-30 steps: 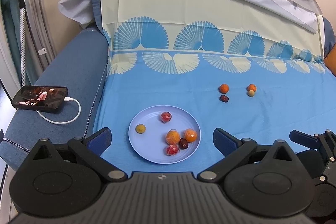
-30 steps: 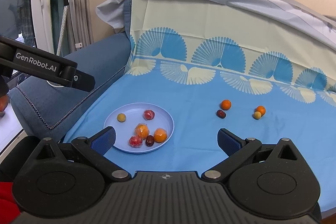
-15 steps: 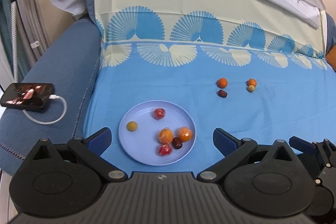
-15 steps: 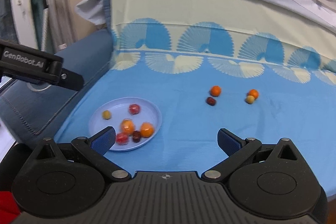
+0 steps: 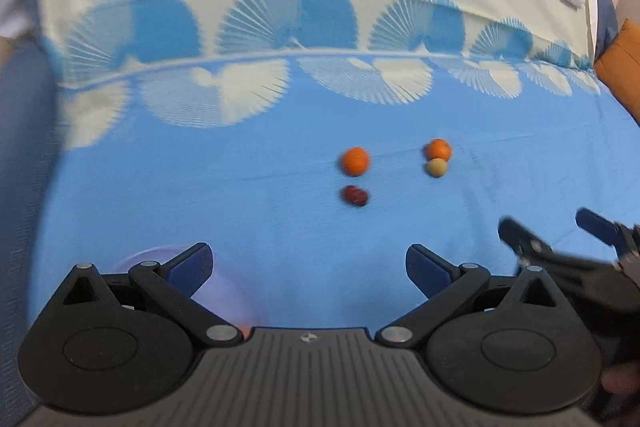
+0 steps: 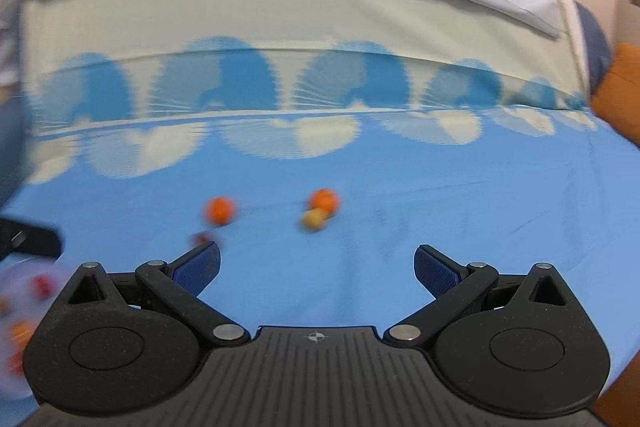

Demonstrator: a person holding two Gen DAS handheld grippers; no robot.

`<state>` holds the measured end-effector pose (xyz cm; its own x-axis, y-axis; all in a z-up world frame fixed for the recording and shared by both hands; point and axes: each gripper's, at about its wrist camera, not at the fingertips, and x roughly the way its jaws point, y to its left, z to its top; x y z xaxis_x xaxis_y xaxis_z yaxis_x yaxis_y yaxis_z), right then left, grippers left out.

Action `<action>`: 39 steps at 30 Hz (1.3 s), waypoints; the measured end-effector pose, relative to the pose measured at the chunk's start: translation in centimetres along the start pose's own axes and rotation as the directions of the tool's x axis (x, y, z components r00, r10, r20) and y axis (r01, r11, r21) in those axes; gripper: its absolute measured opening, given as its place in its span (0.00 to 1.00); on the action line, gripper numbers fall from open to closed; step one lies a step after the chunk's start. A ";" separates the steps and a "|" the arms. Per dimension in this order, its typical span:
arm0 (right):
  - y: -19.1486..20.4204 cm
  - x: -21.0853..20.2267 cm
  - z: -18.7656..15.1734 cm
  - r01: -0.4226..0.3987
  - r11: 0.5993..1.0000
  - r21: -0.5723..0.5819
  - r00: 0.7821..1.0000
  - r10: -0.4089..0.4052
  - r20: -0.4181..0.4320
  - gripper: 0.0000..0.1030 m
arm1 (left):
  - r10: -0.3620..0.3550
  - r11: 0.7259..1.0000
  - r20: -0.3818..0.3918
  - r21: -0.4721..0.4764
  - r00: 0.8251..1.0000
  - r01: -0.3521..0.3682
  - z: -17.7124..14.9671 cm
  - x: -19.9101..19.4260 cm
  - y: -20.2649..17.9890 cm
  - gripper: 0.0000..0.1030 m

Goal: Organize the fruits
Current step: 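Grasp a red date with the left tool while the right tool grasps a yellow fruit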

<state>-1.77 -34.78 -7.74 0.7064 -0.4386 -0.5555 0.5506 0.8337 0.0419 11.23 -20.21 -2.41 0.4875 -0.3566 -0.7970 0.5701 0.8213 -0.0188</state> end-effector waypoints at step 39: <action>-3.5 -4.2 -1.0 -0.120 0.989 0.084 0.989 0.126 -0.077 0.28 | -0.023 0.998 0.015 0.067 1.000 0.022 -3.1 -2.0 0.0 0.34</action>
<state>-7.17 -35.53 -6.37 0.7340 -0.3030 -0.6078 0.4975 0.8492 0.1774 8.17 -18.06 -2.68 0.4845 -0.3820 -0.7870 0.6233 0.7820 0.0042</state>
